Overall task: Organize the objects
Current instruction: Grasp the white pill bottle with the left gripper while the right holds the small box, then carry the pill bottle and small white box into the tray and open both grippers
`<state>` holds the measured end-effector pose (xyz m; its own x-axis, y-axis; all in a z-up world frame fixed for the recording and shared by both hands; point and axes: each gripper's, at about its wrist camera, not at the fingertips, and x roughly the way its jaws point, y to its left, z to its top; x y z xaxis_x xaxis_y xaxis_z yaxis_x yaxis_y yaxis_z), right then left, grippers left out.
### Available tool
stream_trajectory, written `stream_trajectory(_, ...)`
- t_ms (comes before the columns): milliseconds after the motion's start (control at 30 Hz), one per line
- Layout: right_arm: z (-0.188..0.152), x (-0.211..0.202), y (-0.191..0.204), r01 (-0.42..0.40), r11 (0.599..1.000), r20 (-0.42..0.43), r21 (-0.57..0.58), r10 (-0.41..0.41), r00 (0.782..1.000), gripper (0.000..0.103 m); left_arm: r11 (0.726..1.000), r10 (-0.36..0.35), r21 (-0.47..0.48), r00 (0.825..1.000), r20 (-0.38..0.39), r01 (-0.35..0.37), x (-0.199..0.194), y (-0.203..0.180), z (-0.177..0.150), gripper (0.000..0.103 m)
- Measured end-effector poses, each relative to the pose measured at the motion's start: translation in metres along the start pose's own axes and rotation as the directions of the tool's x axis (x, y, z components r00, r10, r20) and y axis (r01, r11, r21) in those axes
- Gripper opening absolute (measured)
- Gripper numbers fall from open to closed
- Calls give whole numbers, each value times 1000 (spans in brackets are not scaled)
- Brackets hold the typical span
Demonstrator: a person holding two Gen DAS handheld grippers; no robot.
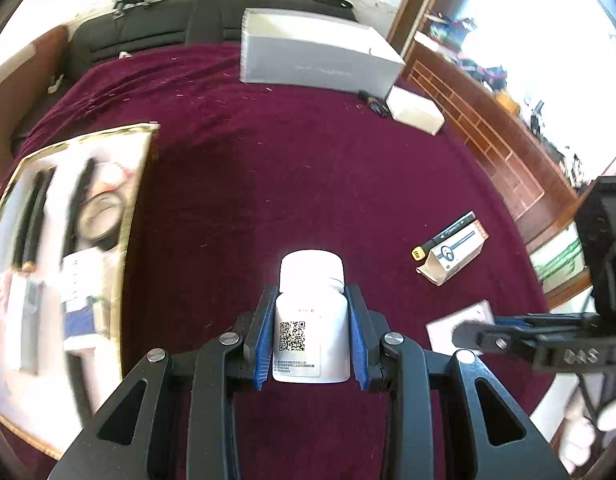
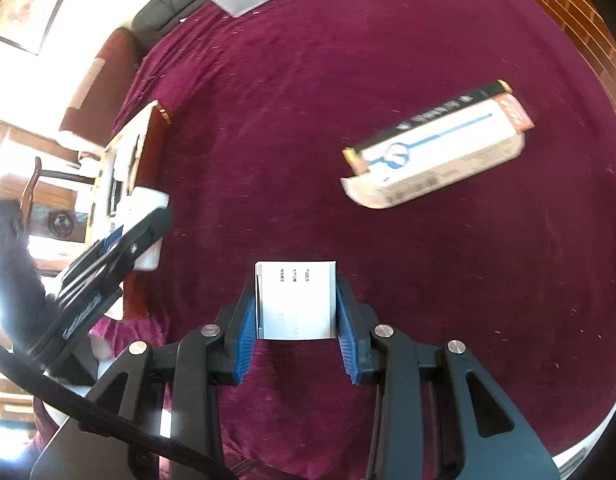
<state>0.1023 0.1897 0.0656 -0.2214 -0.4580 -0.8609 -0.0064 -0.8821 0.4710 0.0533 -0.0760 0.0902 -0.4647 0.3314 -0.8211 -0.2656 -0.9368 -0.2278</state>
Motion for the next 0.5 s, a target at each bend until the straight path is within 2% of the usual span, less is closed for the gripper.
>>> stream_trajectory(133,4,6,25,-40,999,-9,-32,40,999,33,998,39,-51,999,31,-38,-33,34,-5,28)
stream_trajectory(267,9,14,63,-72,993,-22,-90,71,997,33,985,141,-108,989,51,-135,-61,81,-16,28)
stream_trajectory(500,16,41,147,-121,969,-69,-213,108,992,33,933,289,-228,957,12,-279,-83,172,-47,28)
